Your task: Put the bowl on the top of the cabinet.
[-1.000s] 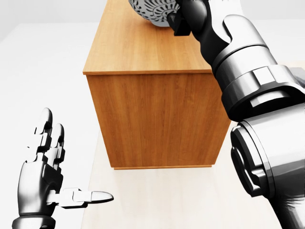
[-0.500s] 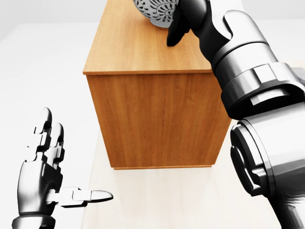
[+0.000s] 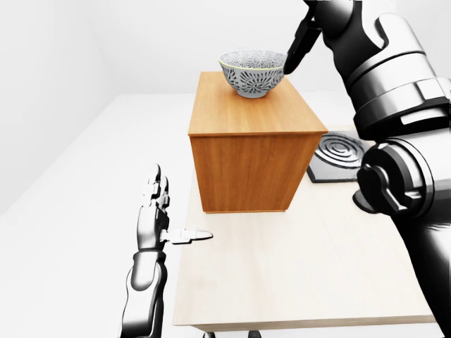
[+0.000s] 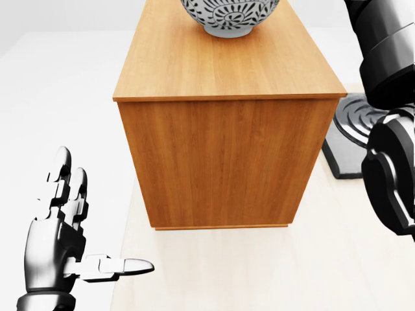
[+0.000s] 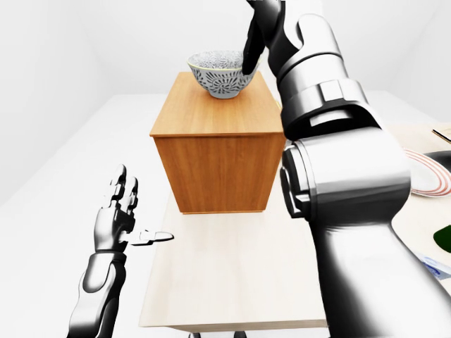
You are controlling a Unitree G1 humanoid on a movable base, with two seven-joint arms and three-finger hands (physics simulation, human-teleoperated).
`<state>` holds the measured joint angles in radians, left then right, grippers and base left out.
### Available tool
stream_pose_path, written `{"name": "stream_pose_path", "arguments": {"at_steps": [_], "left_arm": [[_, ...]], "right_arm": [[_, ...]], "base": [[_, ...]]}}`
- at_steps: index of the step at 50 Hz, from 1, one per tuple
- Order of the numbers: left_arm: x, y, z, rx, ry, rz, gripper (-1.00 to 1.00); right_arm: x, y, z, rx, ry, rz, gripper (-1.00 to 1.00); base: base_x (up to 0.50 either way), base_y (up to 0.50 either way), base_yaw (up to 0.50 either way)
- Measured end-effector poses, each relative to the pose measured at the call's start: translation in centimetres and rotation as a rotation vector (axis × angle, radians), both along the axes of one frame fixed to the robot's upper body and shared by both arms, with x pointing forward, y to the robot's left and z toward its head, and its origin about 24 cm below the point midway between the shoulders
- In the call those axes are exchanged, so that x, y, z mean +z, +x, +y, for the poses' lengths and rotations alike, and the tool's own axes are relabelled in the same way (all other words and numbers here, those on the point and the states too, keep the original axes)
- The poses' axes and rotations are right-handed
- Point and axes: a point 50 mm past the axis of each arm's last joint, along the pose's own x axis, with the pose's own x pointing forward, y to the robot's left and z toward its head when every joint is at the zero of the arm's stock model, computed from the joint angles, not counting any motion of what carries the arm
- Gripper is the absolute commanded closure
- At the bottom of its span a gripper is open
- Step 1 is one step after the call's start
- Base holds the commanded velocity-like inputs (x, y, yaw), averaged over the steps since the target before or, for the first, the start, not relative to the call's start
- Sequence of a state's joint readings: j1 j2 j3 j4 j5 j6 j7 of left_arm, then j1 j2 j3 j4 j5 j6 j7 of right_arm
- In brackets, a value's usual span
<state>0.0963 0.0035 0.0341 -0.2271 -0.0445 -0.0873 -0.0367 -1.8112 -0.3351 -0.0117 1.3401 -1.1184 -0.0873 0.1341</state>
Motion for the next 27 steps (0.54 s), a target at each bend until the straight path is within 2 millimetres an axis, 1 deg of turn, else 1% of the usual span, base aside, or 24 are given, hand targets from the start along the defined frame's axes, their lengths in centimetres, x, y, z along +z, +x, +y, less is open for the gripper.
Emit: {"name": "stream_pose_path", "arguments": {"at_steps": [8,16,27], "left_arm": [[0.0,0.0,0.0,-0.001,0.001,0.002,-1.00],[-0.1,0.0,-0.1,-0.002,0.002,0.006,-1.00],[-0.1,0.0,-0.1,-0.001,0.001,0.006,-1.00]], "right_arm": [[3.4,-1.4,-2.2,-0.056,0.003,-0.057,-1.00],[6.7,-3.4,-4.7,-0.120,0.010,-0.121,-1.00],[9.9,-5.9,-7.5,-0.191,0.026,-0.188,-1.00]], "base": [[0.00,0.00,0.00],[0.00,0.00,0.00],[0.00,0.00,0.00]]}}
